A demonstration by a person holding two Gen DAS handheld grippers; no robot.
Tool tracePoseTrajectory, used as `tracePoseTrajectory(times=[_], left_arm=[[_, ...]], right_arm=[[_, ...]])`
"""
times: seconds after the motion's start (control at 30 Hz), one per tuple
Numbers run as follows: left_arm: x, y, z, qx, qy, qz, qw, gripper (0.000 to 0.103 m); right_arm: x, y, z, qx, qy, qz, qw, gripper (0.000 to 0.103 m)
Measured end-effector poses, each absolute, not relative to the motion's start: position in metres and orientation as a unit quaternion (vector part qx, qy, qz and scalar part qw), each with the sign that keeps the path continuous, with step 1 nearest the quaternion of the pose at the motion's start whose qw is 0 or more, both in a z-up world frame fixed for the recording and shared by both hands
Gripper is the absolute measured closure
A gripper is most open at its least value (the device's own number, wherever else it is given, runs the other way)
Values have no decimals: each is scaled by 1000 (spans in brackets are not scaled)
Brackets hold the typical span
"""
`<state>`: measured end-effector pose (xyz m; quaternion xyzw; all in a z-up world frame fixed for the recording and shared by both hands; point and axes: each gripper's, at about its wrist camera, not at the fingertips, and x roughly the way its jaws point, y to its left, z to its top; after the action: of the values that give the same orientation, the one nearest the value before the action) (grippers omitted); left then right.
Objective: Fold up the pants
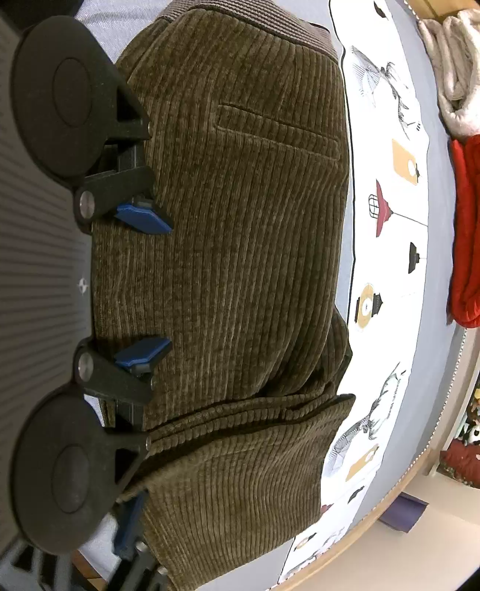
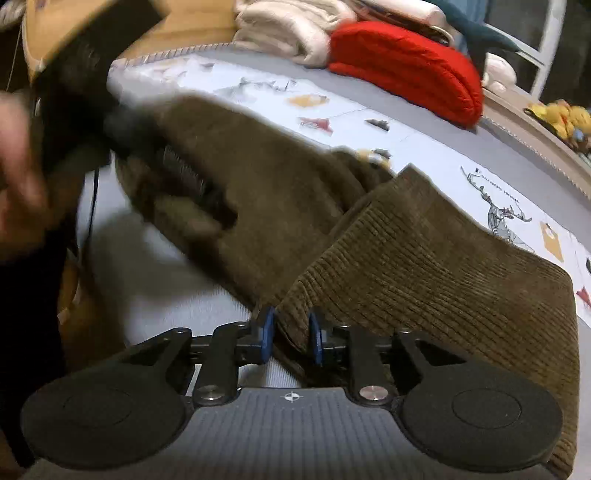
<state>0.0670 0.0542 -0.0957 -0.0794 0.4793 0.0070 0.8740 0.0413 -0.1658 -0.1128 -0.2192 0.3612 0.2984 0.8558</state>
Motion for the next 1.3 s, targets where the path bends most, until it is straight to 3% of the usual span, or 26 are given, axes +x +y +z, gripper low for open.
tracePoseTrajectory(times=[0.1, 0.17, 0.33, 0.5, 0.73, 0.77, 0.8, 0.83, 0.93, 1.03, 1.13, 1.23, 1.3], left_arm=[[63, 59, -91, -105, 466, -4, 879, 35], [64, 62, -86, -132, 455, -18, 881, 35], [82, 53, -71, -186, 427, -63, 883, 35], [123, 21, -75, -205, 430, -95, 874, 33], [163, -4, -108, -228, 462, -83, 853, 34], [167, -7, -109, -222, 464, -85, 853, 43], [171, -10, -108, -215, 466, -91, 854, 65], [175, -12, -104, -206, 468, -94, 854, 66], [171, -5, -75, -213, 425, -105, 873, 88], [164, 10, -56, -244, 390, -88, 884, 89], [172, 7, -67, -208, 428, -71, 877, 88], [167, 11, -65, -188, 433, -44, 880, 74], [154, 19, -57, -193, 415, -32, 888, 71]], right_arm=[[47, -184, -93, -155, 346, 287, 880, 71], [55, -207, -76, -91, 331, 251, 905, 43], [86, -285, -50, 57, 305, 52, 949, 29], [99, -359, -77, 156, 372, -119, 907, 29], [97, -392, -110, 242, 420, -111, 867, 30], [98, -395, -112, 250, 425, -104, 863, 30], [98, -395, -114, 256, 430, -99, 860, 30], [98, -395, -116, 261, 432, -96, 858, 30], [101, -395, -116, 270, 431, -91, 856, 30], [103, -392, -114, 273, 430, -84, 856, 30], [104, -387, -113, 273, 431, -71, 857, 31], [106, -382, -113, 262, 437, -76, 857, 31], [105, -382, -114, 267, 437, -78, 855, 32]])
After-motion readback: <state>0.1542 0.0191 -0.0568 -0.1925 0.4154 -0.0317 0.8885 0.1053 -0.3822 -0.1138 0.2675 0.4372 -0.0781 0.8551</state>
